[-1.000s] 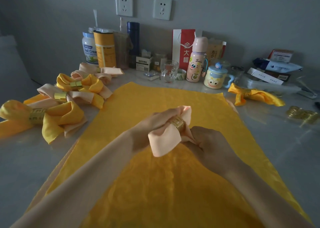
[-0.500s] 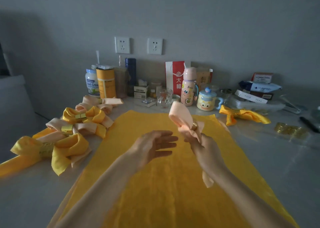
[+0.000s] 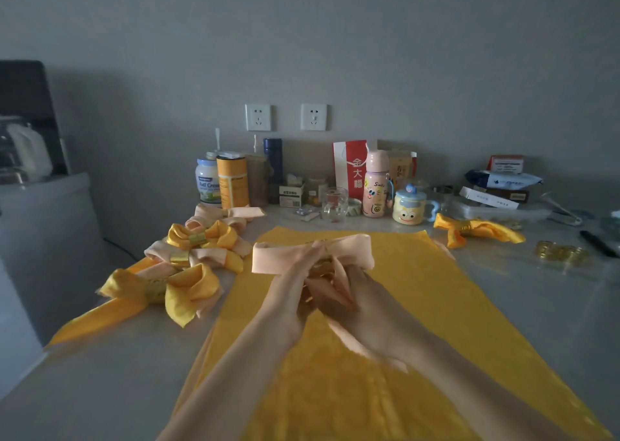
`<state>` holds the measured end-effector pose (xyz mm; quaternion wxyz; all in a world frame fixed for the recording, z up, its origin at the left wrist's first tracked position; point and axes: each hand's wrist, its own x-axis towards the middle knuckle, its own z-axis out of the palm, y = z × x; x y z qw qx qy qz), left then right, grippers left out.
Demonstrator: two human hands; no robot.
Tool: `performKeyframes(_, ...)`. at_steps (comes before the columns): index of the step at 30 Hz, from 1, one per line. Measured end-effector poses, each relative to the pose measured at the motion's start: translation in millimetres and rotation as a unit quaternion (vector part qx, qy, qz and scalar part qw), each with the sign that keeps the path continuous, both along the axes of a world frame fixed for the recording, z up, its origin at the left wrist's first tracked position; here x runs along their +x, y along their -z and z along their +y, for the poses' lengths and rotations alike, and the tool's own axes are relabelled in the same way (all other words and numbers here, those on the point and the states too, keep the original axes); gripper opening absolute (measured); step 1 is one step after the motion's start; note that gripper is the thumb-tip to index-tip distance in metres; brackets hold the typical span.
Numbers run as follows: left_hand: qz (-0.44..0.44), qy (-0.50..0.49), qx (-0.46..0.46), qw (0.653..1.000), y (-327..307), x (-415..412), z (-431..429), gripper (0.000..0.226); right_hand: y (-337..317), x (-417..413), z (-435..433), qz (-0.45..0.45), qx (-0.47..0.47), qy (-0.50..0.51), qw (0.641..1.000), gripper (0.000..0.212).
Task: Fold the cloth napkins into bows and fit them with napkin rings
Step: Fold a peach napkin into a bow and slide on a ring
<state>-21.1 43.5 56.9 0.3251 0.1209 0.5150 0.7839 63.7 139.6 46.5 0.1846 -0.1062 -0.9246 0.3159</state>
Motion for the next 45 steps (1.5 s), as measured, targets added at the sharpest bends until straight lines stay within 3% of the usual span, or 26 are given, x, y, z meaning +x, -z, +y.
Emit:
performKeyframes(3, 0.024, 0.023, 0.009, 0.999, -4, -6, -25, 0.030, -19, 6, -9, -0.045, -0.209, -0.044, 0.976, 0.045)
performKeyframes(6, 0.043, 0.020, 0.018, 0.999, -8, -5, -47, 0.028, -23, 1, -17, -0.056, -0.387, -0.014, 0.920, 0.063)
performKeyframes(8, 0.074, 0.024, 0.029, 0.997, -10, -3, -61, 0.028, -23, -7, -30, -0.036, -0.469, -0.008, 0.882, 0.066)
performKeyframes(10, 0.099, 0.020, 0.022, 0.995, -12, -2, -70, 0.034, -25, -12, -40, 0.000, -0.506, 0.017, 0.862, 0.053)
performKeyframes(13, 0.134, 0.008, 0.003, 0.991, -10, -3, -80, 0.039, -29, -17, -52, 0.062, -0.522, 0.062, 0.848, 0.018)
performKeyframes(15, 0.151, 0.008, -0.005, 0.989, -8, -3, -87, 0.038, -29, -20, -56, 0.098, -0.539, 0.072, 0.833, 0.010)
performKeyframes(22, 0.170, 0.015, -0.037, 0.985, -11, -4, -105, 0.043, -26, -18, -51, 0.152, -0.510, 0.040, 0.845, 0.022)
performKeyframes(25, 0.178, 0.017, -0.060, 0.982, -10, -6, -115, 0.036, -27, -12, -44, 0.085, -0.456, -0.026, 0.886, 0.034)
performKeyframes(28, 0.196, 0.014, -0.067, 0.978, -10, -10, -126, 0.033, -31, -10, -41, 0.008, -0.448, -0.080, 0.891, 0.026)
performKeyframes(32, 0.207, 0.013, -0.091, 0.974, -6, -15, -135, 0.038, -24, -24, -54, 0.008, -0.417, -0.007, 0.909, 0.019)
performKeyframes(34, 0.192, 0.011, -0.101, 0.976, -4, -15, -144, 0.028, -14, -38, -65, 0.018, -0.408, 0.026, 0.913, 0.023)
performKeyframes(36, 0.183, 0.018, -0.095, 0.978, -4, -13, -157, 0.010, -6, -50, -77, 0.007, -0.426, 0.034, 0.904, 0.029)
performKeyframes(37, 0.184, 0.015, -0.094, 0.978, -4, -13, -162, 0.021, -4, -55, -84, 0.001, -0.449, 0.028, 0.893, 0.029)
performKeyframes(40, 0.047, -0.158, -0.048, 0.985, -6, -25, -162, 0.051, 1, -62, -102, -0.024, -0.531, -0.024, 0.847, 0.033)
performKeyframes(42, -0.007, -0.318, -0.048, 0.947, 0, -52, -163, 0.046, 9, -70, -122, -0.085, -0.569, -0.049, 0.817, 0.039)
performKeyframes(45, 0.010, -0.462, -0.152, 0.874, 9, -79, -169, 0.046, 23, -80, -152, -0.164, -0.577, -0.076, 0.797, 0.040)
